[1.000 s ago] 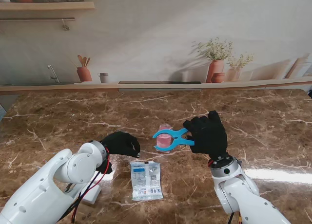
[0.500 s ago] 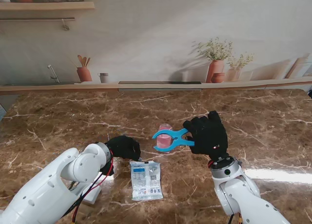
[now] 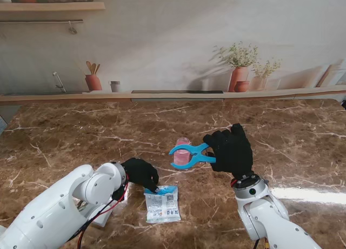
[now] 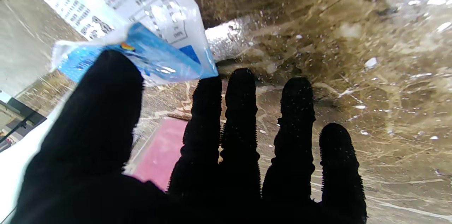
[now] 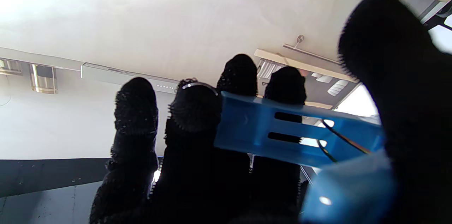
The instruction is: Fill the seasoning bottle
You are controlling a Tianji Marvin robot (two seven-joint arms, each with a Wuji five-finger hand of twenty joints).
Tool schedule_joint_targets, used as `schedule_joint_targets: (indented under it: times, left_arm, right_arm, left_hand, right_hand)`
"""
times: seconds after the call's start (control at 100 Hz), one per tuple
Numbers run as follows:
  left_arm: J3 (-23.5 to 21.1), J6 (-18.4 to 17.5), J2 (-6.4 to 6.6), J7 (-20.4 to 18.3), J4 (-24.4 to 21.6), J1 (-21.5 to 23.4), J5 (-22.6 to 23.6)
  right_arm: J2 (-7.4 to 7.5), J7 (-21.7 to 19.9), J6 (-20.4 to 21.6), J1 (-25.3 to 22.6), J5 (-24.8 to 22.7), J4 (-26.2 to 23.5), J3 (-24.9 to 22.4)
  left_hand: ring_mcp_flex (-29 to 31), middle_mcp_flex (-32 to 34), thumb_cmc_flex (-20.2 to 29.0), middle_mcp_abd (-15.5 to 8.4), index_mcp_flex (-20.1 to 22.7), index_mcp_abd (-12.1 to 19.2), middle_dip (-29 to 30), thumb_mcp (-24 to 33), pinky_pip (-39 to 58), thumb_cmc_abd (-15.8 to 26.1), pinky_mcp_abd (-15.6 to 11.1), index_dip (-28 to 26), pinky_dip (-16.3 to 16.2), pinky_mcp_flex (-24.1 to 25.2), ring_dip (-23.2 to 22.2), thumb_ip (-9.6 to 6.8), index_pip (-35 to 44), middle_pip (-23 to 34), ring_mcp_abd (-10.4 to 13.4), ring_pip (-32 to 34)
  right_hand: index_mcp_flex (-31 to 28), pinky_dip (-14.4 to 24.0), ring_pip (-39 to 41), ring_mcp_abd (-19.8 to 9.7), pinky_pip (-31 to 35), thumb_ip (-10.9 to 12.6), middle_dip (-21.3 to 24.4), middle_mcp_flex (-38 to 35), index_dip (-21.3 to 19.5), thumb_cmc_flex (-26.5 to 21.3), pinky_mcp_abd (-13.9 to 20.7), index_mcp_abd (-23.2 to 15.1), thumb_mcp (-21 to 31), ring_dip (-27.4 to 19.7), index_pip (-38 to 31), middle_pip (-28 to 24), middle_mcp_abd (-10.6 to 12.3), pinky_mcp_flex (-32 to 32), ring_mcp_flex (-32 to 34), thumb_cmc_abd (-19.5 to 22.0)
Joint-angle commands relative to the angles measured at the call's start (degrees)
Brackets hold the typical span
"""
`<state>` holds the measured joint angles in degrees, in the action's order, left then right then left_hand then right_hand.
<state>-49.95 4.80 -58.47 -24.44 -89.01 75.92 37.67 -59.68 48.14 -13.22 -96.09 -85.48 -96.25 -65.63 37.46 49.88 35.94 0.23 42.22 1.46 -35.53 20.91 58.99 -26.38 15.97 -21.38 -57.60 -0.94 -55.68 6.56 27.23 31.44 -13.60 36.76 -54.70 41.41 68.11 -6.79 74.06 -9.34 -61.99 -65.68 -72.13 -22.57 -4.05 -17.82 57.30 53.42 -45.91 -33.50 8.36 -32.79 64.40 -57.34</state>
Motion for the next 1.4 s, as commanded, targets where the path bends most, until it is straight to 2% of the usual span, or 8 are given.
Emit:
schedule_joint_targets:
  times: [0.0, 0.22, 0.33, 0.61, 0.95, 1.05, 1.16, 1.39]
  left_arm:
    - [1.08, 0.79, 0.38, -1.6, 0.5, 0.25, -0.38]
    - [3.34, 1.2, 0.93, -3.79, 0.56, -1.3, 0.31]
    - [4.35, 0.8, 1.1, -4.18, 0.71, -1.87, 0.95]
    - [5.81, -0.47, 1.05, -3.12, 1.62, -2.17, 1.58]
    - [4.65, -2.07, 0.14, 0.42, 2.63, -0.73, -1.62]
    - [4.19, -2.37, -0.08, 1.56, 2.68, -0.21, -1.35]
    - [3.89, -2.97, -0.15, 1.68, 2.86, -0.2, -1.96]
    - [3.36, -5.16, -0.7, 4.6, 4.1, 0.22, -1.79]
  right_arm:
    - [-0.11, -0.74, -0.07, -0.48, 0.18, -0.09, -0.08]
    - [-0.19, -0.71, -0.29, -0.49, 0.37, -0.07, -0.09]
    - [-0.24, -0.58, -0.47, -0.42, 0.48, 0.01, -0.03]
    - [-0.2, -0.62, -0.7, -0.52, 0.28, -0.04, -0.12]
    - [-0.1, -1.23, -0.68, -0.86, 0.0, -0.17, -0.2]
    - [0.0, -1.67, -0.52, -1.08, -0.15, -0.01, -0.13]
    - [0.12, -2.15, -0.39, -1.42, -0.3, 0.25, -0.11]
    - [0.37, -4.35, 0.01, -2.62, -0.53, 0.59, -0.18]
  left_hand:
    - [-6.14, -6.8, 0.35, 3.2, -0.6, -1.05, 2.16, -5.43, -2.19, 1.7, -0.97, -2.88, -0.03, 2.49, 3.95, -2.08, 1.89, -6.34, 1.49, -8.09]
    - [-12.04, -13.32, 0.51, 3.92, -1.95, -2.48, 1.93, -3.77, -5.38, -0.6, -2.3, -14.0, -0.28, 4.98, 4.91, -2.5, 13.47, -8.03, 2.0, -11.09]
    - [-12.25, -13.59, -1.18, 3.78, -1.45, -2.31, 1.7, 10.35, -5.31, -6.01, -3.02, -21.96, -1.22, 5.05, 5.15, -0.32, 21.19, -7.55, 2.17, -11.22]
    - [-9.25, -9.02, 7.11, 4.15, 1.95, 2.63, 2.16, 12.17, -4.38, -10.41, -4.85, -27.91, -1.61, 4.94, 5.3, 3.65, 33.89, -6.95, 2.31, -10.18]
    - [16.11, 25.71, 9.3, -1.73, -0.89, 11.7, -0.05, 26.12, 6.44, -12.22, -8.76, -41.74, -1.31, -6.26, 6.84, 3.44, 37.21, -12.28, 4.72, -0.39]
    - [16.69, 26.42, 10.3, -3.47, -6.69, 9.12, -0.17, 24.9, 6.82, -12.35, -11.89, -31.2, -0.41, -6.76, 7.35, 4.85, 26.97, -14.46, 6.84, -0.94]
    - [16.98, 26.04, 11.46, -4.32, 3.73, 0.68, -1.45, 23.92, 6.96, -11.82, -14.27, 3.57, 1.3, -6.89, 8.96, 4.93, 14.04, -15.87, 7.12, -2.26]
    - [15.29, 26.2, 10.16, -1.36, 13.94, 10.62, -9.33, 30.32, 6.26, -12.58, -15.12, 1.11, 2.5, -5.52, 6.09, 5.55, 25.26, -14.33, 5.27, -0.86]
  right_hand:
    - [-10.75, 0.88, -0.99, -3.65, -0.64, 1.9, -4.66, -9.74, -6.96, -6.05, -0.37, -10.56, 1.18, 2.39, -25.42, -26.49, 7.38, 0.82, -0.85, 8.17]
    - [-10.36, 0.86, -1.59, -3.63, -0.99, 1.98, -4.59, -9.24, -7.32, -5.95, -0.29, -10.57, 0.92, 2.16, -25.34, -26.08, 7.46, 1.06, -1.23, 8.78]
    - [-10.16, 0.84, -1.97, -3.64, -1.21, 2.01, -4.52, -9.01, -7.53, -5.96, -0.29, -10.58, 0.72, 1.97, -25.29, -25.85, 7.51, 1.22, -1.44, 9.17]
    - [-9.93, 0.89, -2.37, -3.62, -1.4, 2.11, -4.42, -8.75, -7.93, -6.08, -0.27, -10.57, 0.37, 1.73, -25.19, -25.61, 7.56, 1.33, -1.7, 9.62]
    - [-9.9, 1.01, -2.63, -3.48, -1.49, 2.19, -4.25, -8.67, -8.24, -6.26, -0.32, -10.55, 0.38, 1.42, -25.1, -25.43, 7.5, 1.44, -1.7, 9.56]
    - [-10.07, 1.1, -2.46, -3.55, -1.36, 2.22, -4.19, -8.89, -8.36, -6.34, -0.33, -10.32, 0.61, 1.42, -25.21, -25.53, 7.39, 1.29, -1.5, 9.14]
    - [-10.32, 1.16, -2.35, -3.46, -1.29, 2.23, -4.12, -9.1, -8.44, -6.36, -0.32, -10.29, 1.07, 1.4, -25.14, -25.59, 7.34, 1.16, -1.34, 8.7]
    - [-11.12, 1.31, -2.1, -3.42, -1.0, 2.03, -4.02, -9.81, -8.61, -5.85, -0.5, -10.26, 2.47, 1.43, -24.94, -25.66, 7.27, 0.63, -0.71, 7.37]
